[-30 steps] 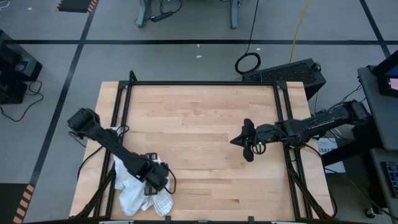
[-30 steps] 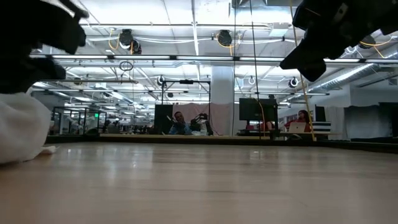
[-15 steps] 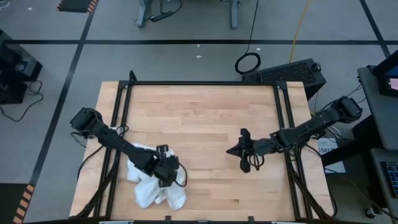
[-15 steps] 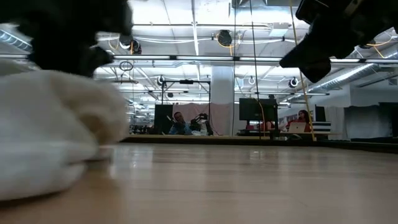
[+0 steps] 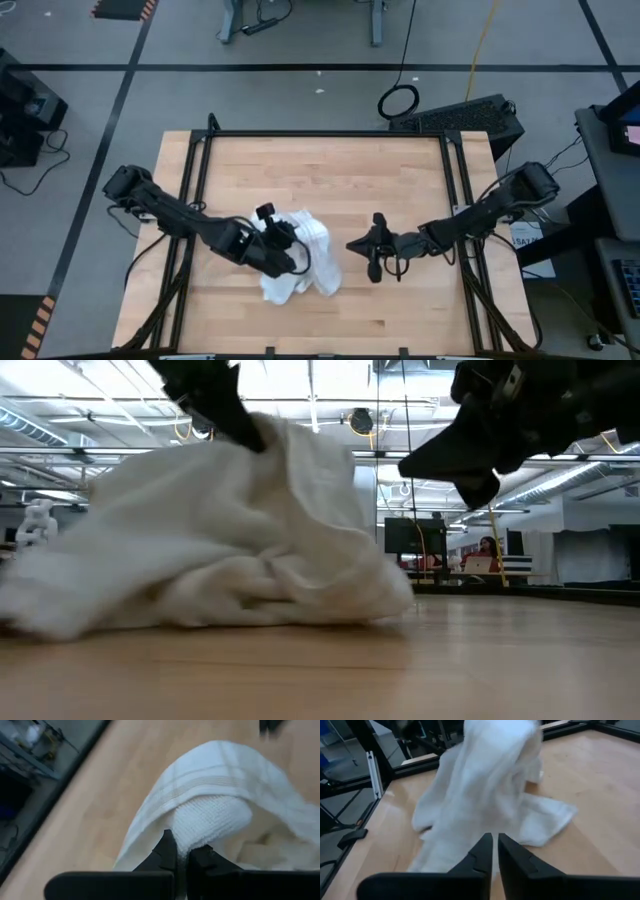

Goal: Roll towel into tight, uniform cylinder
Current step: Roll the white towel

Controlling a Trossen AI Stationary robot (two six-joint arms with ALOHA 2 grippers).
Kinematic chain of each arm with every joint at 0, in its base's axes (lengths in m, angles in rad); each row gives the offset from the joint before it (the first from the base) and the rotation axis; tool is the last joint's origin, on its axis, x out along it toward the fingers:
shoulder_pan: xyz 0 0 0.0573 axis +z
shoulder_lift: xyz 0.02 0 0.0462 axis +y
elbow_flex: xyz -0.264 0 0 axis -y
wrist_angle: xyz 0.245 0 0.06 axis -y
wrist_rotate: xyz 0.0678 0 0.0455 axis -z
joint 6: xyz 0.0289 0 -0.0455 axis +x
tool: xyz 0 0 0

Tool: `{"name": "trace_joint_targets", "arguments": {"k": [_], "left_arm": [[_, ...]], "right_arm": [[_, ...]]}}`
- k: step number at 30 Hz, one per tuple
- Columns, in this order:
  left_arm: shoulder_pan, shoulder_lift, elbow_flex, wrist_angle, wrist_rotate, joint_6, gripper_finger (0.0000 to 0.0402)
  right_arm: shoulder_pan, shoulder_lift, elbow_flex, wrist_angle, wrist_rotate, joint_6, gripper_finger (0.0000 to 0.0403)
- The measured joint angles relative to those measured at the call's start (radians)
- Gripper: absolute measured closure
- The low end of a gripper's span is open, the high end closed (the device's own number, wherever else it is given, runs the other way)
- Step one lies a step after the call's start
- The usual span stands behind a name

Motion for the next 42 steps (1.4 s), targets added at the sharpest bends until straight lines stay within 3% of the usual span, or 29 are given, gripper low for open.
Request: {"name": "trace_joint_targets", "arguments": {"k": [10, 19, 23, 36, 42], "left_arm": [[0.037, -0.033, 0.0, 0.223, -0.04, 0.191, 0.0388], [0.074, -0.033, -0.001, 0.228, -0.066, 0.161, 0.0387], [0.102, -0.033, -0.001, 0.199, -0.088, 0.095, 0.0386], [0.146, -0.032, -0.001, 0.218, -0.094, 0.07, 0.0386], [0.146, -0.032, -0.001, 0.228, -0.094, 0.069, 0.0386]], "right_arm": [[-0.01, 0.016, 0.069, 0.006, 0.001, -0.085, 0.0289], [0.026, 0.012, 0.124, -0.274, 0.085, 0.014, 0.0221], [0.069, 0.012, 0.124, -0.355, 0.176, 0.045, 0.0209], [0.063, 0.082, 0.124, -0.357, 0.203, 0.03, 0.0162], [0.019, 0.162, 0.124, -0.303, 0.236, 0.023, 0.018]]}}
